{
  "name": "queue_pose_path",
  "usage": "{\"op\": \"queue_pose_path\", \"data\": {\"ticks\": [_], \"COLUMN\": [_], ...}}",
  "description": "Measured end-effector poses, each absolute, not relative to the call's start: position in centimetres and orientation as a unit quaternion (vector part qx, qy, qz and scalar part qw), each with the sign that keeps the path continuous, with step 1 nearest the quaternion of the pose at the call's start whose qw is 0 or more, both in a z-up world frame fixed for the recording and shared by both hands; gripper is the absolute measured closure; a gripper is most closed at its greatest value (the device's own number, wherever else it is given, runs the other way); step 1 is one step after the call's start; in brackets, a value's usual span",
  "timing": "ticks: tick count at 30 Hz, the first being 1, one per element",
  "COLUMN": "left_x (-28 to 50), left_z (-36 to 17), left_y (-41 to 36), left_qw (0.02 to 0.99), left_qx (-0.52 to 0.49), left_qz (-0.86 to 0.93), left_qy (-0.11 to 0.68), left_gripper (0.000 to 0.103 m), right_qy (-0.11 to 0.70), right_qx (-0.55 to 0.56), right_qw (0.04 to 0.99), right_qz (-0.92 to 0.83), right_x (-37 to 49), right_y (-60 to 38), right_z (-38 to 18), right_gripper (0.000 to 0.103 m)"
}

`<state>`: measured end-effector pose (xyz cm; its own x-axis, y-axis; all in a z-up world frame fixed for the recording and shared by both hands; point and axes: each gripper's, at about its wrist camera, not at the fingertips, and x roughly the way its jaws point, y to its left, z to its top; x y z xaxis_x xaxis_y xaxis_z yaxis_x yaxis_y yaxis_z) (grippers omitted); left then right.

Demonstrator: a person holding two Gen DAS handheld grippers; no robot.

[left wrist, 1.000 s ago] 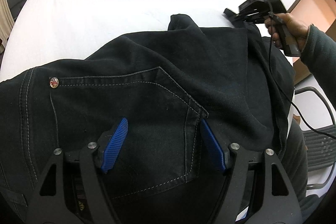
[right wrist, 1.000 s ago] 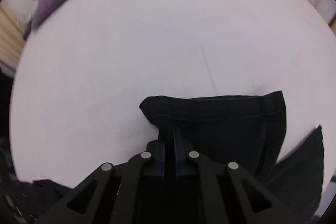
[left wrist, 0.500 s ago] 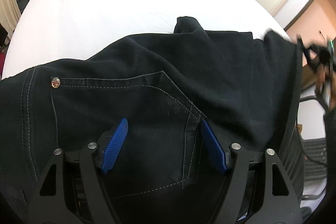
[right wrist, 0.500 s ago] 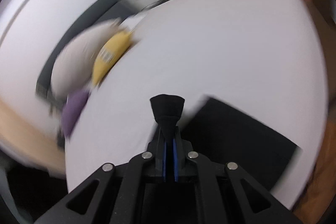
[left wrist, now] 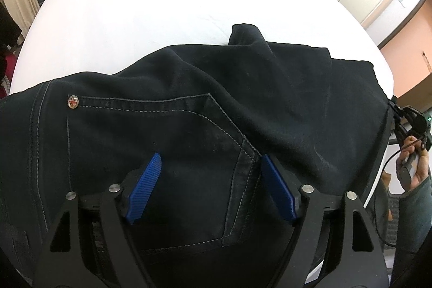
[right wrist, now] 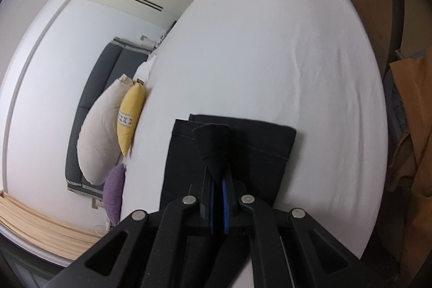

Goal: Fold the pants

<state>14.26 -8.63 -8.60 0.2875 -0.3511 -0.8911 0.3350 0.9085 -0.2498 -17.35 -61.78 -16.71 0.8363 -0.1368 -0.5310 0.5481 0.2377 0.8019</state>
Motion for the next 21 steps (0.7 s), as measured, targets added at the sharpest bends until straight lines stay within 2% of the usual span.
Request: {"op": "queue_pose_path", "data": {"ticks": [11,13,18,19,21], "left_x": [13.4,13.2,12.9,12.6,12.3], "left_z": [-8.4,-8.5,-7.6,-7.0,-5.3], "left_y": [-10.2,-10.3,-8.8,-8.2,-7.4], "left_qw": [0.808,0.809,0.817,0.823,0.838], "left_qx": [0.000,0.002,-0.042,-0.060,-0.083], "left_qz": [-0.219,-0.220,-0.224,-0.228,-0.231], "left_qy": [0.548,0.545,0.530,0.518,0.488], "left_gripper": [0.026,0.026,0.025,0.026,0.025], "right_qy": [0.175,0.176,0.179,0.185,0.200], "right_qx": [0.597,0.597,0.609,0.606,0.578], "right_qw": [0.749,0.748,0.738,0.738,0.748], "right_qz": [-0.229,-0.231,-0.231,-0.233,-0.257], "right_x": [-17.2,-15.1,-15.0,-14.9,-15.1], "right_y": [-62.6,-62.3,-62.6,-62.6,-62.5], "right_z": [-17.8,-17.1,-18.1,-17.8,-15.9], "right_gripper": [0.097,0.097,0.099,0.097,0.082]}}
